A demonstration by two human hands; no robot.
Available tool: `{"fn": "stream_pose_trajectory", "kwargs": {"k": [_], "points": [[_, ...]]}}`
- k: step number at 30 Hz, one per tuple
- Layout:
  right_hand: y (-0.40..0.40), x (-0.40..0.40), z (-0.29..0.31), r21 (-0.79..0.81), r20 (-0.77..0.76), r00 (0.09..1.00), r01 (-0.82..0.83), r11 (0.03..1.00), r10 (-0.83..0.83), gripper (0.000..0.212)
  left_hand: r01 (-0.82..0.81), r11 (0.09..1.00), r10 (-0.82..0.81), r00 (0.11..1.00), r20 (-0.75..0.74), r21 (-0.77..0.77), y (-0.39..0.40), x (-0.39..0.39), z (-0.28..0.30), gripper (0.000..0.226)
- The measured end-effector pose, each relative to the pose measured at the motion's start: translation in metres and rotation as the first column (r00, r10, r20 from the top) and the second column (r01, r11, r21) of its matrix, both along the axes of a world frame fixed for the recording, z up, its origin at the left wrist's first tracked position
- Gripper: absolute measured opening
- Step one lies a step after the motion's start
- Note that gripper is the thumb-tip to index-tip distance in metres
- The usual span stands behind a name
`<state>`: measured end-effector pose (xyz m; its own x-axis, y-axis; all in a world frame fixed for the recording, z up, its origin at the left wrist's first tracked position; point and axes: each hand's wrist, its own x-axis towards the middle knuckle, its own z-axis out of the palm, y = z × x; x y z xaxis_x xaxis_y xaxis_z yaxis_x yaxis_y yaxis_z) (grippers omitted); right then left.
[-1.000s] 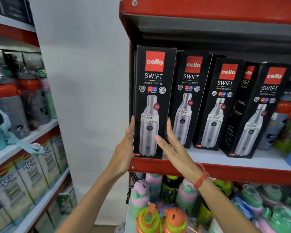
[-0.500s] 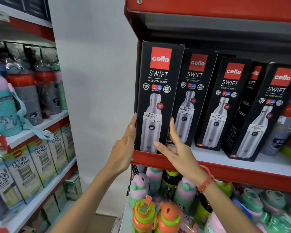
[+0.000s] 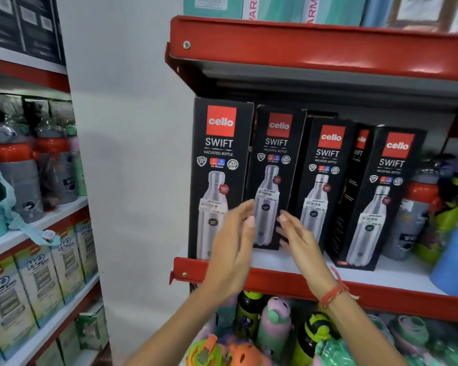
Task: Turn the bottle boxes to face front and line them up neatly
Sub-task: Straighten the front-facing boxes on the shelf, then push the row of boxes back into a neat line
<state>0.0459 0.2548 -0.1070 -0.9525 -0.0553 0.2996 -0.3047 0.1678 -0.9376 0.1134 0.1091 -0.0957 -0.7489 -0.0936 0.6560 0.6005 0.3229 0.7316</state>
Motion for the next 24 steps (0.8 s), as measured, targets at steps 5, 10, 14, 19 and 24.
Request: {"fn": "stream_pose_trajectory", "kwargs": {"k": [5, 10, 14, 19, 24], "points": [[0.001, -0.013, 0.001, -0.011, 0.098, 0.995, 0.016, 1.0, -0.014, 0.075, 0.064, 0.988, -0.114, 0.92, 0.374, 0.142, 0.042, -0.032, -0.008, 0.079], [-0.006, -0.016, 0.014, 0.135, 0.065, 0.992, 0.099, 0.986, -0.109, 0.069, -0.067, 0.979, -0.053, 0.828, 0.558, 0.193, 0.052, -0.052, -0.002, 0.074], [-0.008, -0.012, 0.016, 0.122, 0.101, 0.994, 0.036, 0.992, -0.048, 0.067, -0.074, 0.985, -0.027, 0.822, 0.569, 0.155, 0.053, -0.05, 0.001, 0.072], [0.005, 0.011, 0.015, 0.156, 0.096, 0.995, 0.018, 0.988, -0.034, 0.065, -0.029, 0.989, -0.058, 0.829, 0.556, 0.145, 0.041, -0.038, -0.007, 0.096], [0.018, 0.043, 0.009, 0.156, 0.067, 0.997, 0.029, 0.987, -0.039, 0.06, 0.083, 0.978, -0.179, 0.813, 0.554, 0.193, 0.02, -0.016, -0.008, 0.093]]}}
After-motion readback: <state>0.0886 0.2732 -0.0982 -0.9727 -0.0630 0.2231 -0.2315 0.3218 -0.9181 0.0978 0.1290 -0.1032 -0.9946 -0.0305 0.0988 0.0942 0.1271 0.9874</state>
